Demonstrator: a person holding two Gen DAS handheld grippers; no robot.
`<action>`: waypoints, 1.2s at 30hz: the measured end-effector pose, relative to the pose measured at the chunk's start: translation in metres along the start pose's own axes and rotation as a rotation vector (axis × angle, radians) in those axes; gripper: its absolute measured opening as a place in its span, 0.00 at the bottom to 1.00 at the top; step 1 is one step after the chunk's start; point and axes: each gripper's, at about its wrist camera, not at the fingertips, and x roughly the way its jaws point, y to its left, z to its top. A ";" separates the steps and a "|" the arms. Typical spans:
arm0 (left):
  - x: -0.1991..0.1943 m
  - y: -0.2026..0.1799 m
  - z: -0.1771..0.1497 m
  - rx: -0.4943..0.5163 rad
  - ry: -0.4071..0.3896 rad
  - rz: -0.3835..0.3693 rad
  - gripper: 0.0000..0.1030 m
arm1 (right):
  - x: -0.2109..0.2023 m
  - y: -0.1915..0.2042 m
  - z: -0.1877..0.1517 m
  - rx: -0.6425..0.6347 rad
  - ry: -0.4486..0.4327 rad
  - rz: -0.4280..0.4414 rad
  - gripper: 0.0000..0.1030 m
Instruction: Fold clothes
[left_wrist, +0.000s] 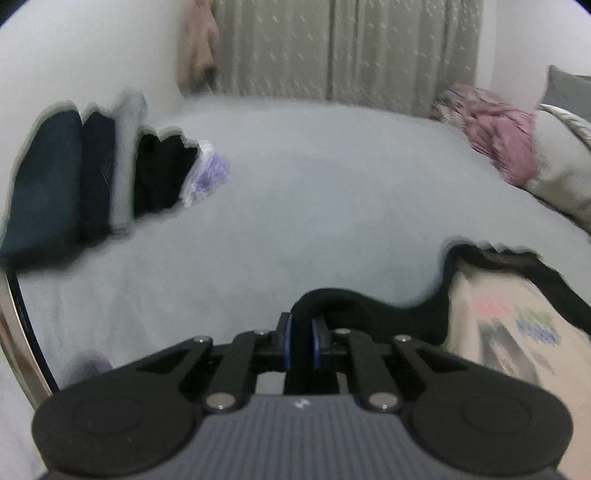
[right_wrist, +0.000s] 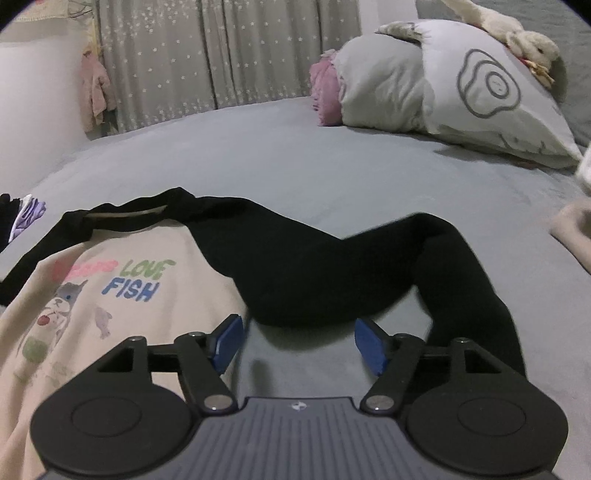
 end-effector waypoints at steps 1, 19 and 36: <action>0.005 -0.005 0.009 0.010 -0.019 0.028 0.09 | 0.003 0.002 0.002 -0.013 -0.004 0.000 0.65; 0.128 -0.090 0.032 0.195 -0.018 -0.272 0.79 | 0.103 0.034 0.085 -0.208 -0.024 0.170 0.66; 0.239 -0.096 0.028 0.090 0.151 -0.786 0.04 | 0.214 0.052 0.128 -0.131 0.092 0.534 0.11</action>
